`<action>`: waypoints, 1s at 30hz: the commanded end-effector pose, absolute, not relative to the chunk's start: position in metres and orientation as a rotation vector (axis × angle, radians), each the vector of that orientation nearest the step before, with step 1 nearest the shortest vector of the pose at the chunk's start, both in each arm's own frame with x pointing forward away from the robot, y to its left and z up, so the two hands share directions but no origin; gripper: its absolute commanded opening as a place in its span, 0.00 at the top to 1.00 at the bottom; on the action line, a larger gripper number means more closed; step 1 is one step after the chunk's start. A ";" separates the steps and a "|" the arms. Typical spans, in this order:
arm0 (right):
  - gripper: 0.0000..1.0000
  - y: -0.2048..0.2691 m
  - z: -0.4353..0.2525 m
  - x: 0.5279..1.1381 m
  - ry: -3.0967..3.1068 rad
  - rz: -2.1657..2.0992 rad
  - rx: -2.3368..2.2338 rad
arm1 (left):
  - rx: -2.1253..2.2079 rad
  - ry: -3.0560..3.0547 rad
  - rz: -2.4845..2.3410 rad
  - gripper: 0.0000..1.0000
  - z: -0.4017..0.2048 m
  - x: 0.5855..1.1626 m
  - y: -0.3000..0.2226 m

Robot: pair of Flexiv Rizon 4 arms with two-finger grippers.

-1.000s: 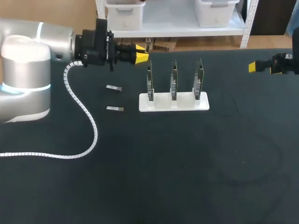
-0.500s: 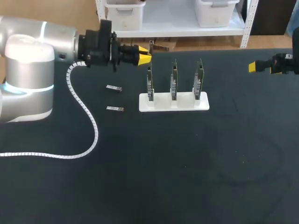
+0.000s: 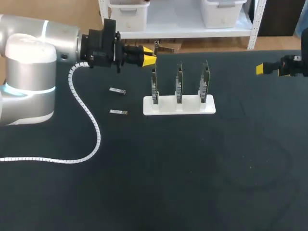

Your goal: Pick up the optical module with the left hand, and insert it into the network port with the right hand.

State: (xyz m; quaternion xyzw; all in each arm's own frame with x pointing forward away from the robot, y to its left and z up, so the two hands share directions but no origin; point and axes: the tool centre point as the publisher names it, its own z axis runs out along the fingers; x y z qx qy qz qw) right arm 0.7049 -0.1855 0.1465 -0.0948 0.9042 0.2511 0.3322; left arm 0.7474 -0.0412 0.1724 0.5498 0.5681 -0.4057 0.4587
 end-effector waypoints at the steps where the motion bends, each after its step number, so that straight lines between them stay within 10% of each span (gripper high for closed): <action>1: 0.00 -0.177 0.158 0.705 2.314 0.666 -0.388 | 1.357 1.402 -0.999 1.00 0.173 0.748 -0.041; 30: 0.00 -0.067 0.213 0.778 2.097 0.578 -1.260 | 1.357 1.402 -0.999 1.00 0.173 0.748 -0.041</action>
